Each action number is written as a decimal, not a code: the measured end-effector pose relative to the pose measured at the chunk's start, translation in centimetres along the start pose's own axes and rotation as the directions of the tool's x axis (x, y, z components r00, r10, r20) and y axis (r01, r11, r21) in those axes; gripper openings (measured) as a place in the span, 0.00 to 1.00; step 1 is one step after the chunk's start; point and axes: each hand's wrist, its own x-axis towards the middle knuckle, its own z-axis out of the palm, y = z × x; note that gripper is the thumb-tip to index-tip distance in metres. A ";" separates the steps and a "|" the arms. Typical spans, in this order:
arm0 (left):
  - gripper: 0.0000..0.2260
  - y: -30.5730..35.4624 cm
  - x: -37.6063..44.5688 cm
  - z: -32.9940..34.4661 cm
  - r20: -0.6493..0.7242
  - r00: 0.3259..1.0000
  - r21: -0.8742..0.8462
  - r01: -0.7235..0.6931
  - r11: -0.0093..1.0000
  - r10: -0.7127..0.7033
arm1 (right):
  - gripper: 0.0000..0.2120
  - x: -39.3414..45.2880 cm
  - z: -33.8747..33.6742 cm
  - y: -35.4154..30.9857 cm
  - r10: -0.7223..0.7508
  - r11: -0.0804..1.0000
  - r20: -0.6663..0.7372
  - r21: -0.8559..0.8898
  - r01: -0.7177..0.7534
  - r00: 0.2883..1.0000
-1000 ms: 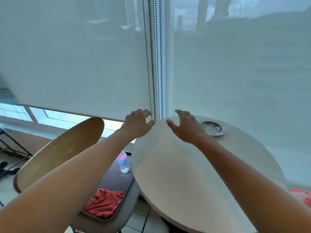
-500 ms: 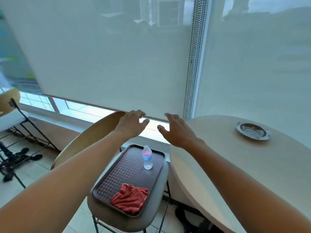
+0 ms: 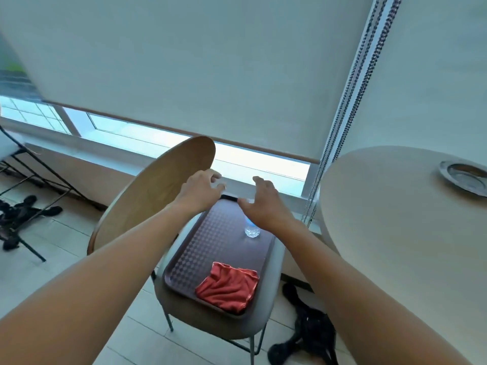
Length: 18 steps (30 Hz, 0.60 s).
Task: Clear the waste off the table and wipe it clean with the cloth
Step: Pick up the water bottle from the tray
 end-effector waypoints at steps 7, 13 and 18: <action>0.18 -3.5 2.0 5.0 0.119 0.993 -0.084 0.016 0.996 -0.006 | 0.34 1.7 5.8 4.6 0.262 0.953 0.048 0.143 -0.266 0.964; 0.19 -4.9 3.9 9.8 0.198 0.980 -0.093 0.025 0.995 -0.006 | 0.38 3.5 10.2 8.7 0.390 0.895 0.098 0.194 -0.402 0.916; 0.22 -5.3 5.4 13.4 0.257 0.966 -0.140 0.058 0.989 -0.021 | 0.38 5.5 13.1 11.3 0.442 0.864 0.123 0.210 -0.459 0.889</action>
